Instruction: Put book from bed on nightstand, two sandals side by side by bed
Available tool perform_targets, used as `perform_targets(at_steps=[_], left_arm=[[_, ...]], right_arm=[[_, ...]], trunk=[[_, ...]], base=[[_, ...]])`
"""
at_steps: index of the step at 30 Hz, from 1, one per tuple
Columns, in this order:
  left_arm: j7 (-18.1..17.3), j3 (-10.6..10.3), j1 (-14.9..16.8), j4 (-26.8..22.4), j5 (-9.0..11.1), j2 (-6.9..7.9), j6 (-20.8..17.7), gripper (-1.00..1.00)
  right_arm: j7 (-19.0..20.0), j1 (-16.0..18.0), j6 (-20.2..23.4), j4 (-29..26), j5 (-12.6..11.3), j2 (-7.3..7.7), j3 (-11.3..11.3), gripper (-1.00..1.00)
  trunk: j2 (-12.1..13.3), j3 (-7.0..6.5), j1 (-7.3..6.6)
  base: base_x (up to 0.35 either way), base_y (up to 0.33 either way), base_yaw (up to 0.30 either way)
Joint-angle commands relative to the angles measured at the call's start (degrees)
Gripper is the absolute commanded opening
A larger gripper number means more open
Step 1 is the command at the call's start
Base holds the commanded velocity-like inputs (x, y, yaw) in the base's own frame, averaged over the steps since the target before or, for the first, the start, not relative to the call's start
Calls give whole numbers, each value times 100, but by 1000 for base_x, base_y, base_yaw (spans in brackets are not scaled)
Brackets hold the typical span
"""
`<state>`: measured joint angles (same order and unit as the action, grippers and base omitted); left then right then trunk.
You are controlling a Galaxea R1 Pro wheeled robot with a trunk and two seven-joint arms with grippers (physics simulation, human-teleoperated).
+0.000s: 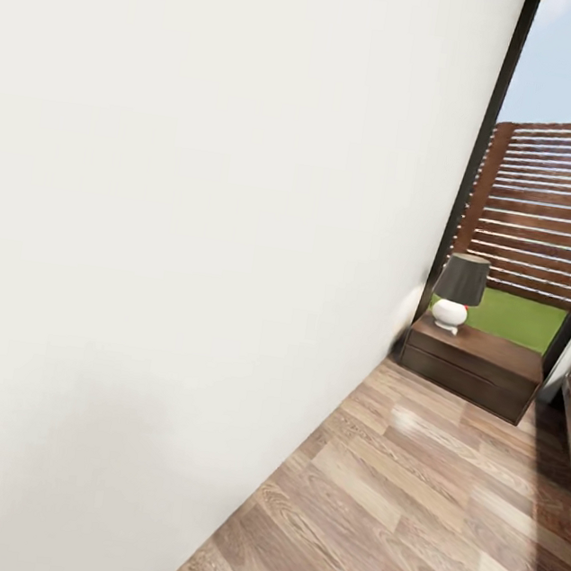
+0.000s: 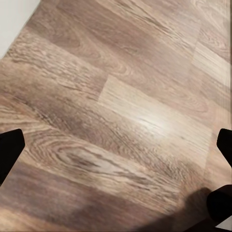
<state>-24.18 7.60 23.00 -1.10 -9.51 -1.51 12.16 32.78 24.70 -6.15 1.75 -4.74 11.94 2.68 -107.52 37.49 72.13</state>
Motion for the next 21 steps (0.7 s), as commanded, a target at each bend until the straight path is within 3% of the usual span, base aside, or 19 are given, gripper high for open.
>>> perform_targets(at_steps=[1, 14, 21], left_arm=[[-8, 48, 2, 2, -60, 1, 23, 100], [-8, 48, 2, 0, -60, 1, 23, 100], [-8, 44, 2, 1, -60, -2, 26, 100]], right_arm=[[29, 8, -9, 19, -36, 1, 22, 100], [28, 8, -9, 19, -36, 1, 22, 100], [27, 8, -9, 19, -36, 1, 22, 100]], trunk=[[-3, 6, -1], [-3, 6, -1], [-3, 6, -1]], base=[[0, 0, -181], [13, 0, -180], [219, 0, -180]])
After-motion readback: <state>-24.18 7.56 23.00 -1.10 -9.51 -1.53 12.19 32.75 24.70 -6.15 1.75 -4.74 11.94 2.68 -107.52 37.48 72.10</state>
